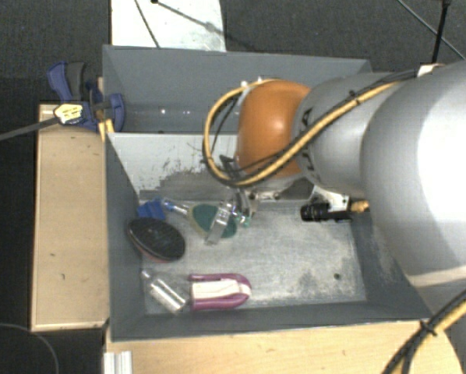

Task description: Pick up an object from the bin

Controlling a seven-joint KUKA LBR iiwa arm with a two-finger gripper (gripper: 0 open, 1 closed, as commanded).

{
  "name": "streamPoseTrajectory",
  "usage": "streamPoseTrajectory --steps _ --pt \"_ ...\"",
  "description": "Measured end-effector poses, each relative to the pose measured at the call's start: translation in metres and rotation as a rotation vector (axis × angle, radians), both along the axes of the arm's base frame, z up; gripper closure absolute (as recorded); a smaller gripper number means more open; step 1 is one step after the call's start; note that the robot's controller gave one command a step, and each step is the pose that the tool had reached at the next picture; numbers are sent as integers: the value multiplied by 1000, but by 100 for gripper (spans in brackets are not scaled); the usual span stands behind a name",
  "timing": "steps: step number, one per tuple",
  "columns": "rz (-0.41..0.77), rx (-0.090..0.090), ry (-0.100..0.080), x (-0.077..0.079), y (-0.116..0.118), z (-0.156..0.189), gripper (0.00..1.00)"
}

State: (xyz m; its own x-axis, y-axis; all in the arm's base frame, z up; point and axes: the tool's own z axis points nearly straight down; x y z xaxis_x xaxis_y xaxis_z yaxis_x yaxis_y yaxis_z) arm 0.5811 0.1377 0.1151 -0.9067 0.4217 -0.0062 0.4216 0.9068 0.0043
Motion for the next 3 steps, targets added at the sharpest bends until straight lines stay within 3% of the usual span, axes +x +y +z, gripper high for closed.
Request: streamPoseTrajectory --steps 1,2,3 --pt "-309 -1 10 -4 4 -46 0" --pt "-308 -1 9 -4 4 -46 0" --pt "-307 -1 10 -4 4 -46 100"
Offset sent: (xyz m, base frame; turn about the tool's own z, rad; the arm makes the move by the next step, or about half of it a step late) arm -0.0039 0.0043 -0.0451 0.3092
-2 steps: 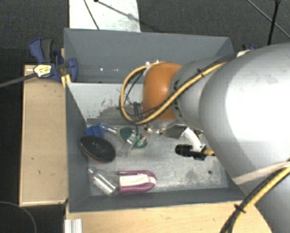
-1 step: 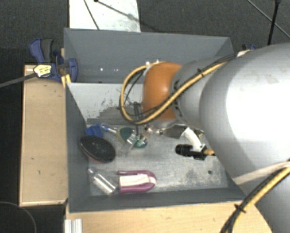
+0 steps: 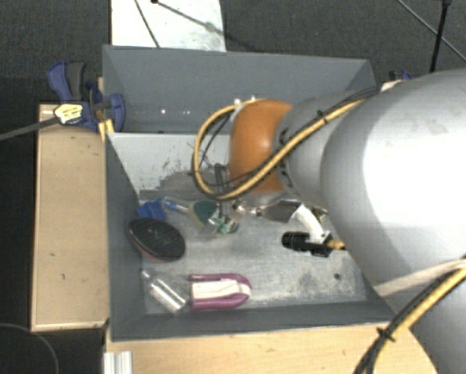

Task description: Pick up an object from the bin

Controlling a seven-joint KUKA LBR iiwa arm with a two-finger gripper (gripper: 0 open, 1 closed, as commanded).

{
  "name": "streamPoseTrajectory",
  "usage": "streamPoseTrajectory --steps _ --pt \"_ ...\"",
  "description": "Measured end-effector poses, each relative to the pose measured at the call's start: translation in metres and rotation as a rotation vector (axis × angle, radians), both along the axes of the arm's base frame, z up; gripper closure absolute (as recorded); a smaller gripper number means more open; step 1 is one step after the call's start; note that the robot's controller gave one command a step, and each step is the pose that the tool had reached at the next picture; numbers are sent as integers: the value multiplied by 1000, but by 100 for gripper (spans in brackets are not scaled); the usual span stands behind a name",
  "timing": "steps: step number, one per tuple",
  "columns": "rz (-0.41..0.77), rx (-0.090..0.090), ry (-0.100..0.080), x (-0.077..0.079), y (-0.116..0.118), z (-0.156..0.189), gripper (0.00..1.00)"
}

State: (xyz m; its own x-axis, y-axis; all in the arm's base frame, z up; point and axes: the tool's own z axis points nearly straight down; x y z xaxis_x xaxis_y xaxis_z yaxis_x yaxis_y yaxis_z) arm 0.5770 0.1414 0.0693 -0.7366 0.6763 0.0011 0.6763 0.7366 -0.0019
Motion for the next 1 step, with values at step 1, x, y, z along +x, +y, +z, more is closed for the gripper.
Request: streamPoseTrajectory --steps 1 --pt "1 1 -5 1 0 17 100"
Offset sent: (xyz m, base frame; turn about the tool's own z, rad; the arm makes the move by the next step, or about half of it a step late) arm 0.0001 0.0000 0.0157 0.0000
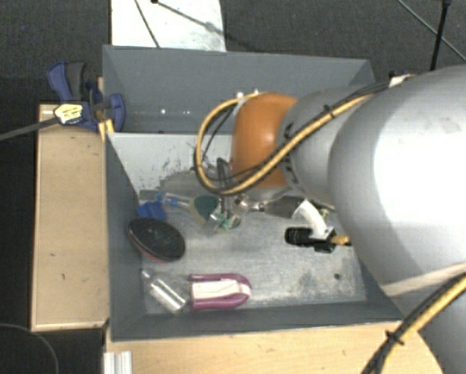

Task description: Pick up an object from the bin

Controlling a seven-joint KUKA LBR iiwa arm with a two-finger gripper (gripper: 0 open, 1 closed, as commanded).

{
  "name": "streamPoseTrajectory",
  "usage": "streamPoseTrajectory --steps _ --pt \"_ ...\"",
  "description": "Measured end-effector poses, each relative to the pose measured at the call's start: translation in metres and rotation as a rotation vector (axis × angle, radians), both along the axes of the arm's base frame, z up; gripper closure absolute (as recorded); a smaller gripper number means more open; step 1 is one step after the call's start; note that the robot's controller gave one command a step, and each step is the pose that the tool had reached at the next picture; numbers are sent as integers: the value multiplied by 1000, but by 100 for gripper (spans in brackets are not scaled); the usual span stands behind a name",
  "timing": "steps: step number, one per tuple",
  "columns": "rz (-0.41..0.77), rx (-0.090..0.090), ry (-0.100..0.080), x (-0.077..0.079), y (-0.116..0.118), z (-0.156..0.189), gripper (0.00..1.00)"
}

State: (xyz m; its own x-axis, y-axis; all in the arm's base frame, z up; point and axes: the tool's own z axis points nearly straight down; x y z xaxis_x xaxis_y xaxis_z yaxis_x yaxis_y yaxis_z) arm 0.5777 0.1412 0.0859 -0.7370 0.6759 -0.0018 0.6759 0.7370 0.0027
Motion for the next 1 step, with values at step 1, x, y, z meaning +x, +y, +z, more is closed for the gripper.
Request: streamPoseTrajectory --steps 1 --pt "1 0 -2 1 0 5 100"
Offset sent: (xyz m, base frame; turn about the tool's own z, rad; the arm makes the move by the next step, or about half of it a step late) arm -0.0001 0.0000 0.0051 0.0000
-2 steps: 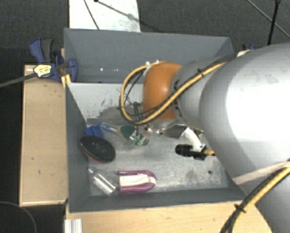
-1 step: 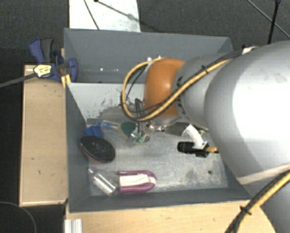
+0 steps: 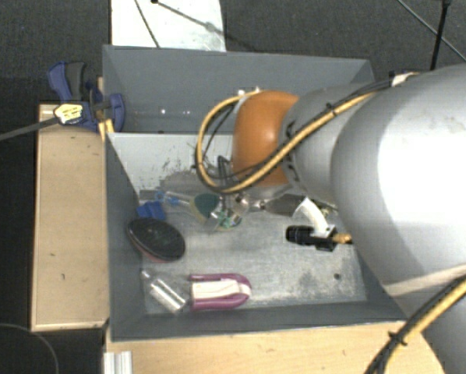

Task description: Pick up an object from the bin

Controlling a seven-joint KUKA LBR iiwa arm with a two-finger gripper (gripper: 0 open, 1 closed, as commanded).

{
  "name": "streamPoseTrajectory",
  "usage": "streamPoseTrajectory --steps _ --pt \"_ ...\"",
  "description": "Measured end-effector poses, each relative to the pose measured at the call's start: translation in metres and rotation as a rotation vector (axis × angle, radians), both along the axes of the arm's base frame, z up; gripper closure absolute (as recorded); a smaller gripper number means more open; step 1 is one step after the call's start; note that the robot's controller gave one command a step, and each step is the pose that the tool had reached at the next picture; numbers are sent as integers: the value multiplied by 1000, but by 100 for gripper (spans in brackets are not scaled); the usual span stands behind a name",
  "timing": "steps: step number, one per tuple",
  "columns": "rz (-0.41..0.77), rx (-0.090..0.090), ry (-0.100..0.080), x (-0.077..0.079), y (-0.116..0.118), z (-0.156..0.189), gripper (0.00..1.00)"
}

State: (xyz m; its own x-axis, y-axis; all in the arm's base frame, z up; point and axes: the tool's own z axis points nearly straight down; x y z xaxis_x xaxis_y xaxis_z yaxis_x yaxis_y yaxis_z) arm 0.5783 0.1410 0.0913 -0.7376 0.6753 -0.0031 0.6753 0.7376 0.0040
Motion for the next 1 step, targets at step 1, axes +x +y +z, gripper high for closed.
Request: streamPoseTrajectory --steps 1 --pt "5 1 -1 2 0 58 100"
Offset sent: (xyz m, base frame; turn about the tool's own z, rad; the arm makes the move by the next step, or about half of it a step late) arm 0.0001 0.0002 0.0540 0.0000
